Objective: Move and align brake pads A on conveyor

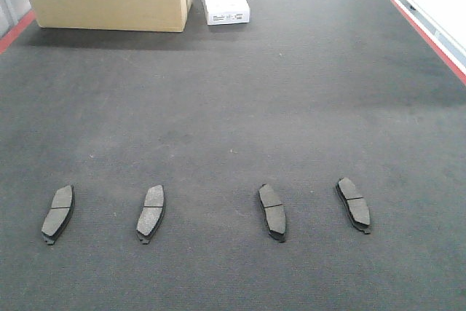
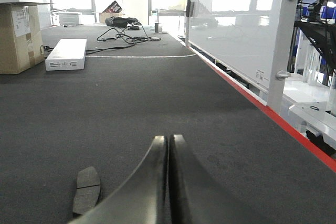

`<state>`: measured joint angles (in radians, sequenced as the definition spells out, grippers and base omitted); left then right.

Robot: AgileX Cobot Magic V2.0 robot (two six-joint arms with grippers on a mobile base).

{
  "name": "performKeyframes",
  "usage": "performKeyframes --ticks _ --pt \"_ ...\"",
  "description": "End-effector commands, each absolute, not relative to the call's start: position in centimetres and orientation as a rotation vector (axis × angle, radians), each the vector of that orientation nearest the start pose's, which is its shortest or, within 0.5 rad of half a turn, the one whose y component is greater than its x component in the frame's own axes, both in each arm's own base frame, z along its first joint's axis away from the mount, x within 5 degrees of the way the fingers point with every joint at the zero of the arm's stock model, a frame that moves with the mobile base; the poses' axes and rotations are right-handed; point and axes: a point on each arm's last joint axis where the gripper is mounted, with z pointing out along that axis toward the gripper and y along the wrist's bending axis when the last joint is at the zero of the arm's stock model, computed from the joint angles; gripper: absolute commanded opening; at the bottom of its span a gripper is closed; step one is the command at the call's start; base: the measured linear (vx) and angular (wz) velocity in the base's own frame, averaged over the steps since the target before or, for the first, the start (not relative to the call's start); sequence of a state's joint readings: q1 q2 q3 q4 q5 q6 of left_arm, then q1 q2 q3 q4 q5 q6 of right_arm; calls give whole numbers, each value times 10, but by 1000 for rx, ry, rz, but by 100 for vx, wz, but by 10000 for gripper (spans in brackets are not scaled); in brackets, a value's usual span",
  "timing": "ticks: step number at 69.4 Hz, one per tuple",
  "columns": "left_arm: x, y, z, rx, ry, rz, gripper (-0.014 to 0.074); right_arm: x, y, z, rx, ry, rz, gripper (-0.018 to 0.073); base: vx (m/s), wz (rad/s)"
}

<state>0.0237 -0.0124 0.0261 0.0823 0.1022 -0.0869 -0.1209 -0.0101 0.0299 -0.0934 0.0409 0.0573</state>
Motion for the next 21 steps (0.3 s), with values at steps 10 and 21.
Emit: performKeyframes --ticks 10,21 --pt "56 1 198 -26 1526 5 -6 56 -7 204 52 1465 -145 -11 0 0" --pt "56 1 198 -26 1526 5 -6 56 -7 204 52 1466 -145 -11 0 0"
